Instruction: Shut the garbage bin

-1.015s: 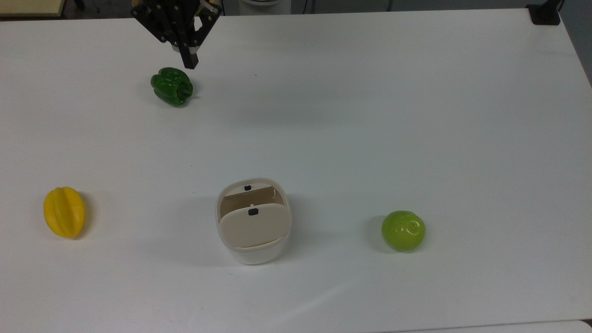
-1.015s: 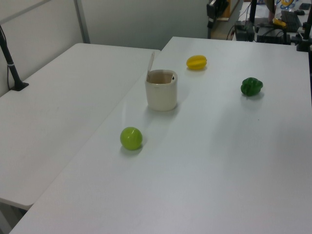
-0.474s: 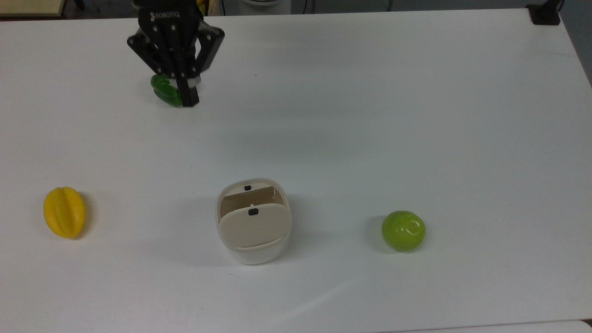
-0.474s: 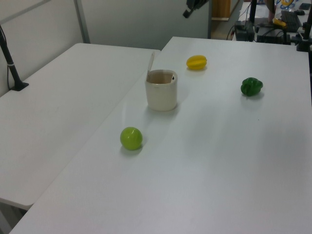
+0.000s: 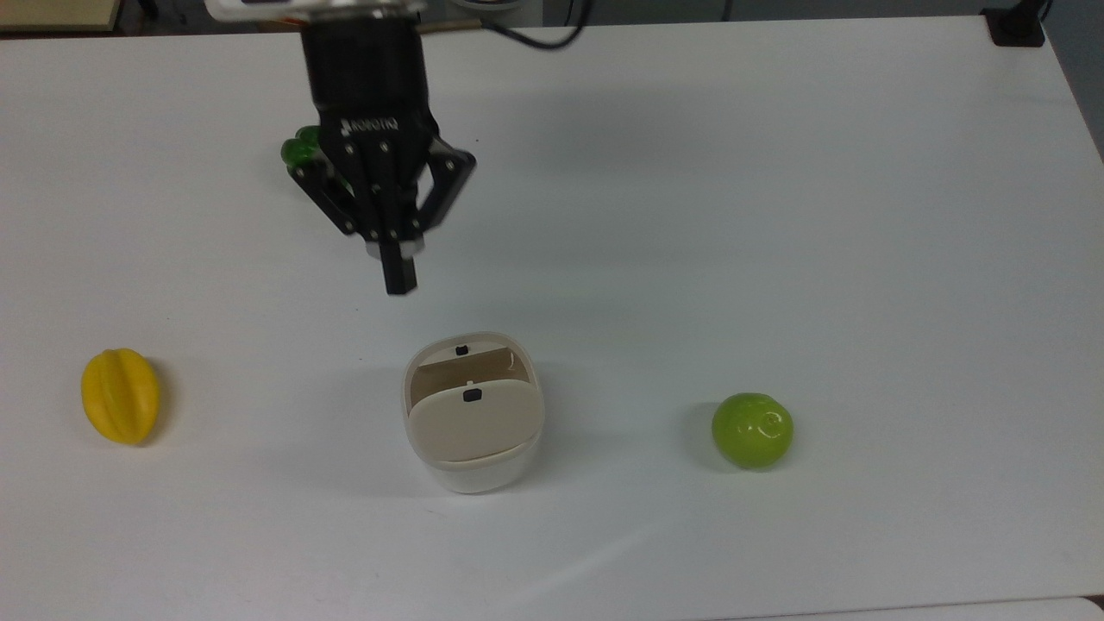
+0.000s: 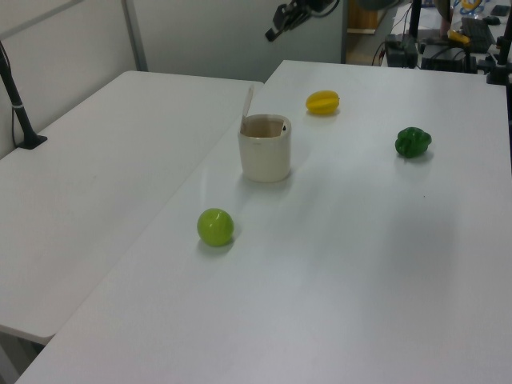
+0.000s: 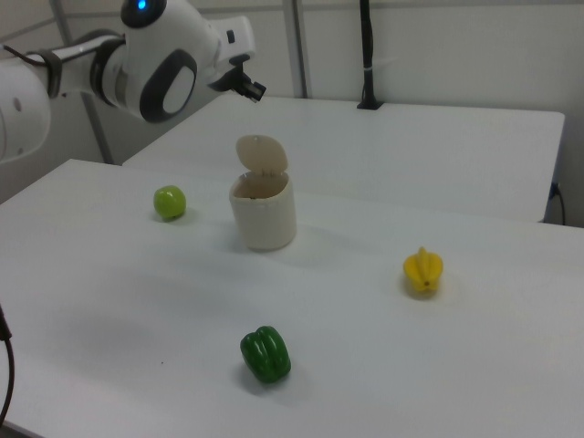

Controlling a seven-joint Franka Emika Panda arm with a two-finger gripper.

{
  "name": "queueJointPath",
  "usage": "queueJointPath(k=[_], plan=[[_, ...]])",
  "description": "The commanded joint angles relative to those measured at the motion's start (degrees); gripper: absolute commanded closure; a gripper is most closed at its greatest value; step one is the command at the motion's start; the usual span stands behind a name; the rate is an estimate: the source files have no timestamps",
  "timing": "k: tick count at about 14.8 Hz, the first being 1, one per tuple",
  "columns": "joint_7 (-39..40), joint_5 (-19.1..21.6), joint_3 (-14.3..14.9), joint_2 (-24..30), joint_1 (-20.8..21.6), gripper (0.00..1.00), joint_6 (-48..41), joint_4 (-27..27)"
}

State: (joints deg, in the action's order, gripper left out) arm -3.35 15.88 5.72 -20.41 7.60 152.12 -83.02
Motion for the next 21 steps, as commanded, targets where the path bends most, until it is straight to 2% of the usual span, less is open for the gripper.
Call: queueJointPath(k=[1, 8, 11, 16, 21], plan=[[1.4, -1.7, 0.5, -3.8, 2.2, 1.0, 7.2, 0.5], [1.3, -7.3, 0.5, -8.5, 3.3, 1.0, 11.4, 1.2], [1.2, -7.4, 0.5, -9.6, 3.5, 1.0, 11.4, 2.5], [1.2, -9.7, 0.5, -10.3, 3.4, 1.0, 11.3, 2.3], [1.3, -9.9, 0.5, -10.4, 3.5, 1.0, 11.2, 1.6]])
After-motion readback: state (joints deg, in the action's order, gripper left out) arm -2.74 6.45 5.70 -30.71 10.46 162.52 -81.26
